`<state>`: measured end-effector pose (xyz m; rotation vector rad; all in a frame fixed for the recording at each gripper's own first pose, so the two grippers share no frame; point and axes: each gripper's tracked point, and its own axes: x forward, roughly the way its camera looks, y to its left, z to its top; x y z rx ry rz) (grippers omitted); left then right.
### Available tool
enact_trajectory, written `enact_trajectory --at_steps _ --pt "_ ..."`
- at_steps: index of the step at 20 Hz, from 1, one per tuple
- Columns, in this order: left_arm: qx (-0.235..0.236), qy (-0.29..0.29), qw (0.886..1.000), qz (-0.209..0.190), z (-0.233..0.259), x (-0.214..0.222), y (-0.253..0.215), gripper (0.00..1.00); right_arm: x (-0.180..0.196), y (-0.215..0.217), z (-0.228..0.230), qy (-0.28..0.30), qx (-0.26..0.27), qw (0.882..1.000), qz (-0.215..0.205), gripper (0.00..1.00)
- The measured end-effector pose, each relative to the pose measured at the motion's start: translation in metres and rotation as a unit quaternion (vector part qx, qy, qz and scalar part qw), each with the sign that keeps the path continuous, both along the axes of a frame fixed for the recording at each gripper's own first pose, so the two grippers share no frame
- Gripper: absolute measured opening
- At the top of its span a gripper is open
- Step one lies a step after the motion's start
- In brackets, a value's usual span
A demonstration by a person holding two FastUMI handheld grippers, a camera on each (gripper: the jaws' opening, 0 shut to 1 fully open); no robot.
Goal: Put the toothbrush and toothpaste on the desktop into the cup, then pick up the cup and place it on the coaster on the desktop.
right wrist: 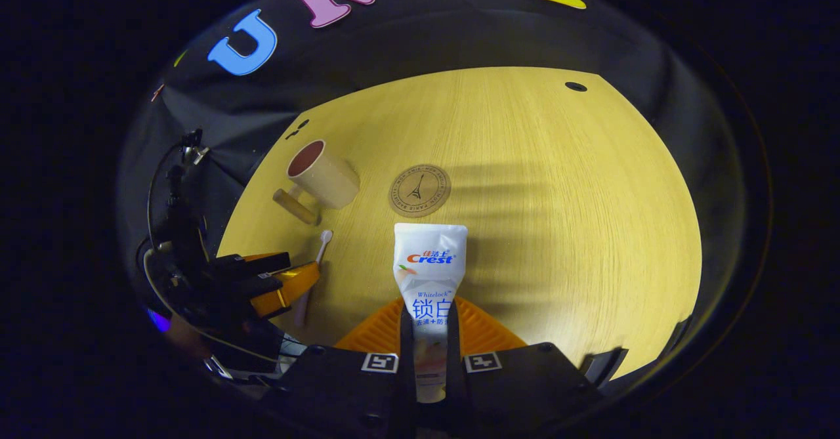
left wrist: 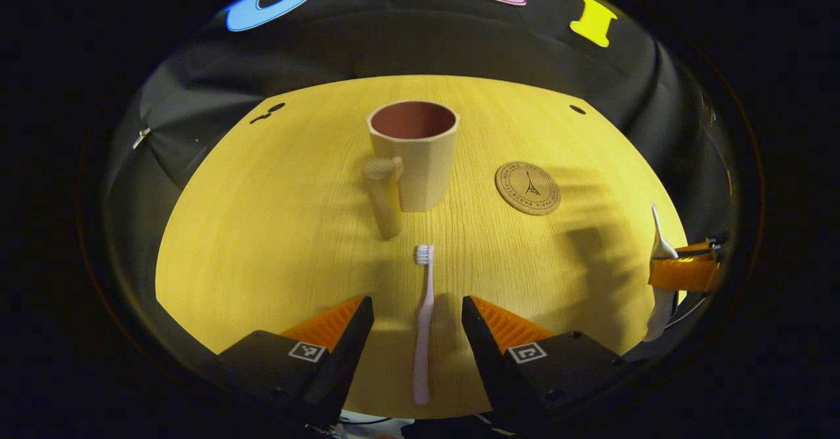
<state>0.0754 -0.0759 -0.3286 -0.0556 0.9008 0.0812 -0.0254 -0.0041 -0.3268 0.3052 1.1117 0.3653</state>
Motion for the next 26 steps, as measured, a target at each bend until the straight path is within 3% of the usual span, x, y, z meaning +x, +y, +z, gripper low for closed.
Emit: enact_trajectory --at_steps 3,8,14,16,17,18,22,26 --pt "0.019 0.023 1.000 -0.007 -0.010 0.001 0.002 0.76 0.006 -0.010 -0.001 0.003 0.006 1.000 -0.014 0.21" --pt "0.005 0.042 0.999 -0.007 -0.020 -0.002 0.000 0.75 0.014 -0.019 -0.009 0.011 0.011 0.999 -0.029 0.22" --pt "0.003 0.039 0.999 -0.031 -0.022 0.003 -0.005 0.65 0.020 -0.021 -0.015 0.004 0.018 0.999 -0.039 0.22" --pt "0.007 0.030 0.999 -0.029 -0.020 0.005 -0.004 0.39 0.022 -0.020 -0.014 0.002 0.023 0.999 -0.049 0.22" --pt "0.008 0.031 0.999 -0.028 -0.018 0.005 -0.004 0.11 0.023 -0.021 -0.011 0.000 0.023 0.998 -0.054 0.22" --pt "0.011 0.033 0.999 -0.034 -0.021 0.006 -0.004 0.14 0.023 -0.022 -0.010 -0.005 0.022 0.998 -0.058 0.22" --pt "-0.011 0.021 0.997 -0.067 -0.018 0.007 -0.008 0.07 0.021 -0.021 -0.002 -0.025 0.025 0.997 -0.068 0.22" --pt "-0.046 -0.018 0.997 -0.058 0.005 0.003 0.005 0.06 0.022 -0.003 0.027 -0.058 0.064 0.993 -0.084 0.22"
